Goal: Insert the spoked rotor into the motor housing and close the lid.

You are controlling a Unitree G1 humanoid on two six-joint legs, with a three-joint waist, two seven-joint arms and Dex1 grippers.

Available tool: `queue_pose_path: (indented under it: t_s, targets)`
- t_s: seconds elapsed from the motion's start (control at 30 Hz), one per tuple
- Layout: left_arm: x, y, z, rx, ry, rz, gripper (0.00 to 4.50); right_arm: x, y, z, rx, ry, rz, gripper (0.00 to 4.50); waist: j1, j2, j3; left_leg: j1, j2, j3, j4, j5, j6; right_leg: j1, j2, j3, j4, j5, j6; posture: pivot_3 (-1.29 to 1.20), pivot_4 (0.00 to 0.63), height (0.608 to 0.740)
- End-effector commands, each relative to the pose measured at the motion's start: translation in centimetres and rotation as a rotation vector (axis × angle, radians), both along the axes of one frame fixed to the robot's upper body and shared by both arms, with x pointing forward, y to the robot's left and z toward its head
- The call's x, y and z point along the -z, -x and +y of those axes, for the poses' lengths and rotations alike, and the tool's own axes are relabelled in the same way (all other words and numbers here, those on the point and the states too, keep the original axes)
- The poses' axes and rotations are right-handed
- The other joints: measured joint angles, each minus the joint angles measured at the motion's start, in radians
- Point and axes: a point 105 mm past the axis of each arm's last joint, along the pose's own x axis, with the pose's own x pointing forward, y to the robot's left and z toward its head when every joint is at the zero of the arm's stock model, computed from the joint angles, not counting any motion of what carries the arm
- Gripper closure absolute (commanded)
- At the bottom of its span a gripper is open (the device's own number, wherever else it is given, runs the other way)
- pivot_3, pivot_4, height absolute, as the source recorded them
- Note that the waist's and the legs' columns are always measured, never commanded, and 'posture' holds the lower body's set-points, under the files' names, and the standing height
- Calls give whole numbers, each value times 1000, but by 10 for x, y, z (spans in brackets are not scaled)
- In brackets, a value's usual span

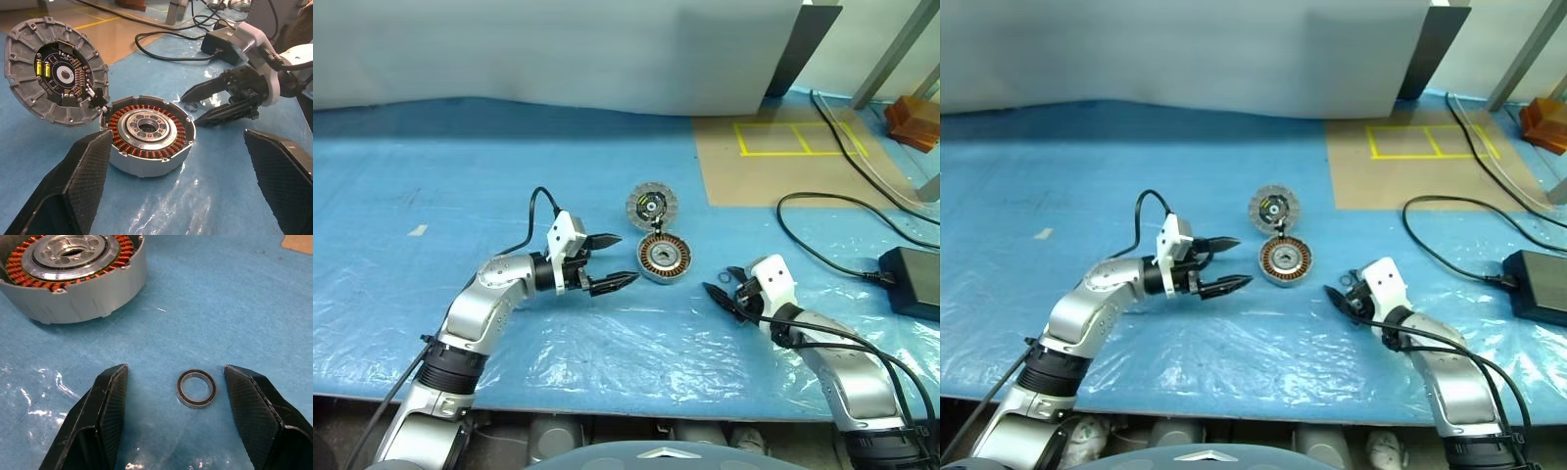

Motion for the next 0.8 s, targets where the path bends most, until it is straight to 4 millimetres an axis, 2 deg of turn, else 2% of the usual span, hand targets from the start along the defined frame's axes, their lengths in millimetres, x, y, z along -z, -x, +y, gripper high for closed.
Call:
queue_pose_path:
  t_s: [0.03,0.17,0.2,0.3,0.47,0.5,0.67,0.77,0.8]
  targets:
    - [-10,1,1,2,3,-48,0,11,0,-11,38,42,35,1226,0,0,0,0,0,0,0,0,0,0,0,0,0,0,0,0,150,740]
    - [-11,2,0,2,5,-46,0,13,0,-10,23,46,52,1226,0,0,0,1,0,0,0,0,0,1,0,0,0,0,0,0,150,740]
    - [-11,1,1,1,4,-46,0,14,2,-10,20,41,58,1412,0,0,0,1,0,0,0,0,0,1,0,0,0,0,0,0,150,740]
    - [-11,0,1,-2,2,-50,0,16,6,-14,26,40,68,2147,0,0,0,1,0,0,0,0,0,2,0,0,0,0,0,0,150,740]
    - [-12,0,0,-2,3,-49,0,17,11,-30,57,66,82,3783,3,0,0,1,0,0,0,0,1,2,0,0,0,0,0,0,150,740]
    - [-12,0,0,-2,3,-49,0,18,12,-31,53,74,83,3910,3,0,0,1,0,0,0,0,1,2,0,0,0,0,0,0,150,740]
    - [-3,-4,5,-6,-1,-43,0,13,7,-26,44,64,65,3910,2,-1,0,1,0,0,0,0,1,2,0,0,0,0,0,0,150,740]
    - [0,-5,6,-5,-4,-45,0,-1,2,-15,22,29,23,3910,1,-1,0,1,0,0,0,0,1,2,0,0,0,0,0,0,150,740]
    - [0,-5,7,-6,-4,-47,0,-11,-1,-9,5,1,-8,3910,1,-1,0,1,0,0,0,0,1,2,0,0,0,0,0,0,150,740]
